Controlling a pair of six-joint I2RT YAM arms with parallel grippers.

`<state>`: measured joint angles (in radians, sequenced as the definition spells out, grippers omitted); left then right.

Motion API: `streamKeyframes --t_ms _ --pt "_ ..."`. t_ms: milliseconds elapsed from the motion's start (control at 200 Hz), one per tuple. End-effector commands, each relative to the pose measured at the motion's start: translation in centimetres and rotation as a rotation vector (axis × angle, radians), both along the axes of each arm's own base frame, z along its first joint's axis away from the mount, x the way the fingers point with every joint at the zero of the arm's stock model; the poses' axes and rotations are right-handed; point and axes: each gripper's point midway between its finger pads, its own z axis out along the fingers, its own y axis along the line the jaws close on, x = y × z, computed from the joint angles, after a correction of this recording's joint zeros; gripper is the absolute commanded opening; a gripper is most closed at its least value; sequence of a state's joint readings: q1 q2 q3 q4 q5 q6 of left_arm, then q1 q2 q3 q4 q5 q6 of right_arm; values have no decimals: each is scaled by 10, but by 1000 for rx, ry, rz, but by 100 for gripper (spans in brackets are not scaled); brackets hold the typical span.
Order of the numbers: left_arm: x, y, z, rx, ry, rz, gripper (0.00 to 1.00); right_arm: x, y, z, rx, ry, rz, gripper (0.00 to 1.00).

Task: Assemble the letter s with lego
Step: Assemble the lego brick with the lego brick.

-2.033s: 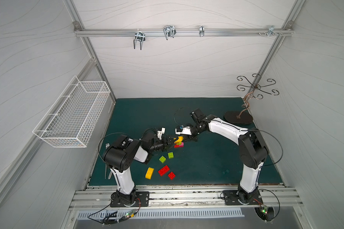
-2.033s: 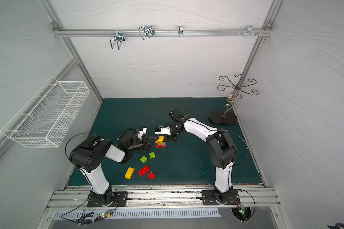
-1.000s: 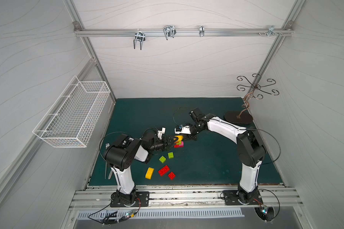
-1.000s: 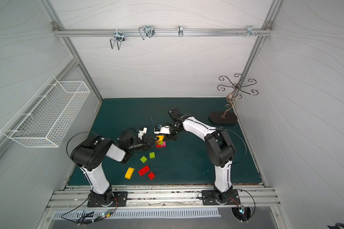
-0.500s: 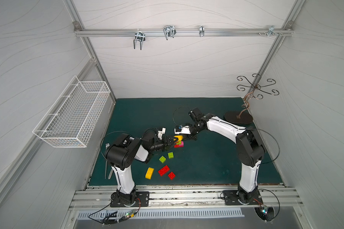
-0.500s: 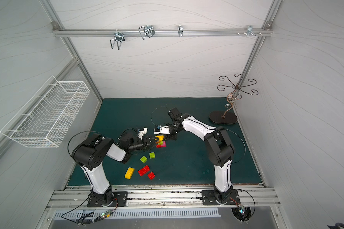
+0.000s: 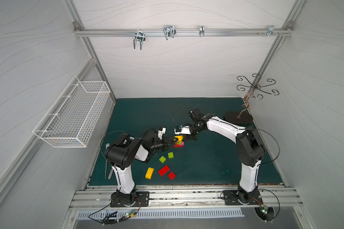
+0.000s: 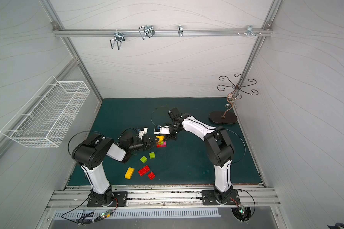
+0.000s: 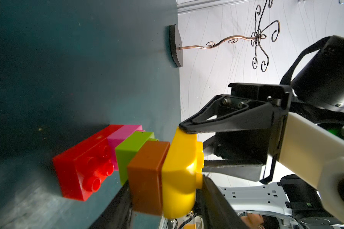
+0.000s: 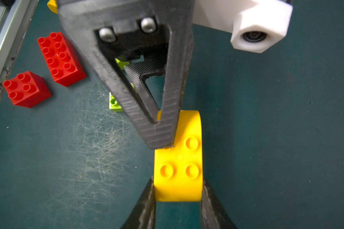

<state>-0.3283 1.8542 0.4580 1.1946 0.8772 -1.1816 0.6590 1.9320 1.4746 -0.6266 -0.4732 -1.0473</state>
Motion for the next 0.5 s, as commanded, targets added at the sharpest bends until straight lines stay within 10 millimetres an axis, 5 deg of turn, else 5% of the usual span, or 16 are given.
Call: streamKeyframes --t_ms 0,320,495 --pt "6 -2 8 -21 -46 -6 51 -4 -2 -8 -33 24 11 8" --pt "7 -2 7 -19 -41 -7 48 -3 0 -6 -27 29 3 18" --pt "7 -1 7 -15 -40 -3 49 -4 0 -4 -19 38 2 42"
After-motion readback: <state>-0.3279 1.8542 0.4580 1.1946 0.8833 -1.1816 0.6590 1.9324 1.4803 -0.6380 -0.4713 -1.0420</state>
